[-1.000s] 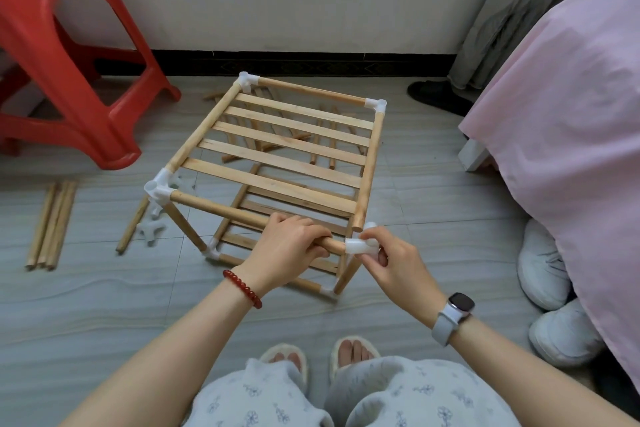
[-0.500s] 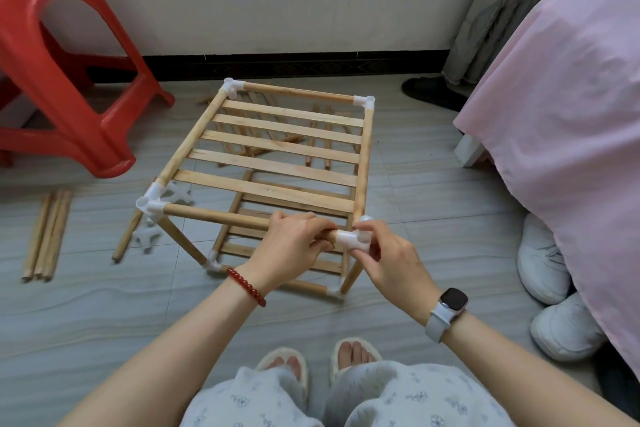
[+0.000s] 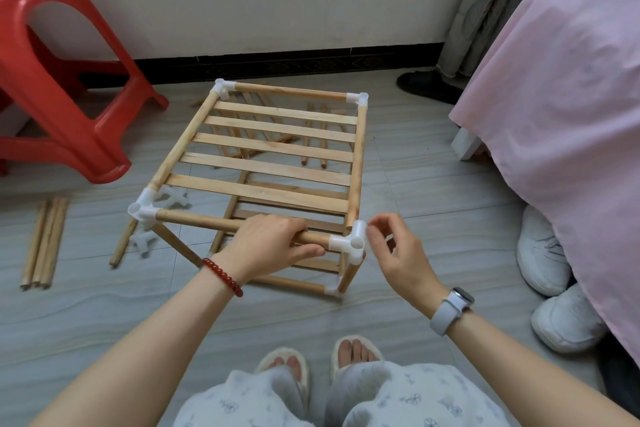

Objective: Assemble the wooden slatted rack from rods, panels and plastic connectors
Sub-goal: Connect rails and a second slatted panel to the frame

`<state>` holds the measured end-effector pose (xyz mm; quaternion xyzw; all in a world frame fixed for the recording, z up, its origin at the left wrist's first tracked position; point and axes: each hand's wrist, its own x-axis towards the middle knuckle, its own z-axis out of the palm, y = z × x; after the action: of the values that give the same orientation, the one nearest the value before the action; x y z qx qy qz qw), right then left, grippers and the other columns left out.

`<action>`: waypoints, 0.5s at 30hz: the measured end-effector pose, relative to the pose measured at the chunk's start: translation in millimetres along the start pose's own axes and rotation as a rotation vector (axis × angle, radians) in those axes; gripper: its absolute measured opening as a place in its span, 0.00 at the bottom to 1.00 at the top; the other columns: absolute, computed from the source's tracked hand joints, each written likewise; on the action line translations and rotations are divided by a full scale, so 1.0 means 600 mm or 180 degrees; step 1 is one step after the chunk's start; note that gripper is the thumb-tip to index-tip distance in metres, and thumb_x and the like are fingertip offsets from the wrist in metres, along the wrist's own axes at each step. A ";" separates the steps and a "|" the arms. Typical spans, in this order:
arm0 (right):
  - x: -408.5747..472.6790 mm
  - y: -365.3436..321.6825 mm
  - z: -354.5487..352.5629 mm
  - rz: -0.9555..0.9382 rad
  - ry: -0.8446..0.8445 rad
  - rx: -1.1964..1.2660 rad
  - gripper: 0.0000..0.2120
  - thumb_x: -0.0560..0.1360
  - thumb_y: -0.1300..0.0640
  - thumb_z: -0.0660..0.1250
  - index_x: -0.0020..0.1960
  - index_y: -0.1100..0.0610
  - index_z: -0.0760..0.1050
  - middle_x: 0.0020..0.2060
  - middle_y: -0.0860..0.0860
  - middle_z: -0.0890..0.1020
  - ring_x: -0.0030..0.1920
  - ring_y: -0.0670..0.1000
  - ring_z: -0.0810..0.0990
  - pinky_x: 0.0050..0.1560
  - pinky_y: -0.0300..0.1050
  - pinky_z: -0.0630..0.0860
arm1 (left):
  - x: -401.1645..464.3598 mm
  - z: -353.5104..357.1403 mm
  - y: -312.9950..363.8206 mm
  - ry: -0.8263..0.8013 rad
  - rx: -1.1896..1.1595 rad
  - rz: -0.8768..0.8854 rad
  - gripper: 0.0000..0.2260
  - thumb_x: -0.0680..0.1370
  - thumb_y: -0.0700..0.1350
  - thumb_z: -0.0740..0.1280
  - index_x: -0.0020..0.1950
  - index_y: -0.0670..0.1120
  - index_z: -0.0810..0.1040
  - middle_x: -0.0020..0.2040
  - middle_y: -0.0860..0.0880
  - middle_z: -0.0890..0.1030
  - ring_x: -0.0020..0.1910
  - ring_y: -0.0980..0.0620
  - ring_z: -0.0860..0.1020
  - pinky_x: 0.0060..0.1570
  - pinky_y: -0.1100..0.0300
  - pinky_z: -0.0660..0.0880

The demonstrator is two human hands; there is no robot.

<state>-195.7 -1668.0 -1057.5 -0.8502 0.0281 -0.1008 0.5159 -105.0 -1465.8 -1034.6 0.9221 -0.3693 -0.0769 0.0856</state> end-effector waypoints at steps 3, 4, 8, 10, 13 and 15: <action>0.030 -0.028 0.018 0.0102 0.0615 0.0643 0.07 0.76 0.54 0.53 0.45 0.49 0.70 0.36 0.46 0.73 0.35 0.37 0.71 0.37 0.30 0.69 | -0.002 0.005 -0.010 0.0183 -0.0160 -0.0212 0.18 0.78 0.62 0.50 0.43 0.54 0.75 0.32 0.54 0.75 0.32 0.56 0.73 0.29 0.64 0.62; 0.040 -0.036 0.027 0.0116 0.0752 0.0950 0.09 0.76 0.54 0.52 0.45 0.51 0.70 0.36 0.47 0.73 0.35 0.36 0.72 0.37 0.29 0.69 | -0.001 0.008 -0.009 0.0316 -0.0088 -0.0336 0.20 0.80 0.60 0.48 0.40 0.54 0.74 0.31 0.54 0.74 0.31 0.55 0.73 0.29 0.63 0.61; 0.067 -0.045 0.067 0.0118 0.1041 0.1438 0.11 0.75 0.56 0.50 0.48 0.56 0.70 0.41 0.49 0.75 0.40 0.36 0.74 0.43 0.29 0.71 | 0.002 0.026 0.003 0.1024 0.0300 -0.0786 0.23 0.81 0.53 0.52 0.27 0.51 0.67 0.21 0.56 0.63 0.22 0.54 0.65 0.24 0.63 0.53; 0.075 -0.037 0.080 0.0063 0.1093 0.1559 0.11 0.76 0.57 0.50 0.49 0.56 0.71 0.42 0.50 0.76 0.43 0.37 0.76 0.47 0.31 0.71 | 0.006 0.029 0.006 0.1281 0.0260 -0.0878 0.24 0.79 0.51 0.53 0.22 0.49 0.66 0.18 0.56 0.61 0.18 0.54 0.62 0.23 0.67 0.49; 0.080 -0.032 0.085 -0.0103 0.1018 0.1525 0.13 0.77 0.59 0.48 0.50 0.56 0.71 0.44 0.52 0.77 0.47 0.42 0.76 0.53 0.33 0.70 | 0.011 0.035 0.008 0.1629 0.0160 -0.0931 0.26 0.77 0.48 0.54 0.18 0.46 0.67 0.17 0.55 0.60 0.15 0.53 0.60 0.25 0.71 0.46; 0.084 -0.034 0.089 -0.0234 0.0971 0.1410 0.13 0.78 0.59 0.47 0.51 0.57 0.71 0.44 0.52 0.77 0.48 0.41 0.76 0.54 0.33 0.69 | 0.015 0.040 0.010 0.1743 0.0121 -0.0917 0.26 0.77 0.47 0.55 0.18 0.46 0.68 0.17 0.55 0.59 0.15 0.54 0.58 0.27 0.71 0.46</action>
<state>-137.0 -1620.0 -1056.2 -0.6921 0.0518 -0.2500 0.6752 -107.4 -1478.9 -1057.7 0.9529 -0.1994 0.1700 0.1529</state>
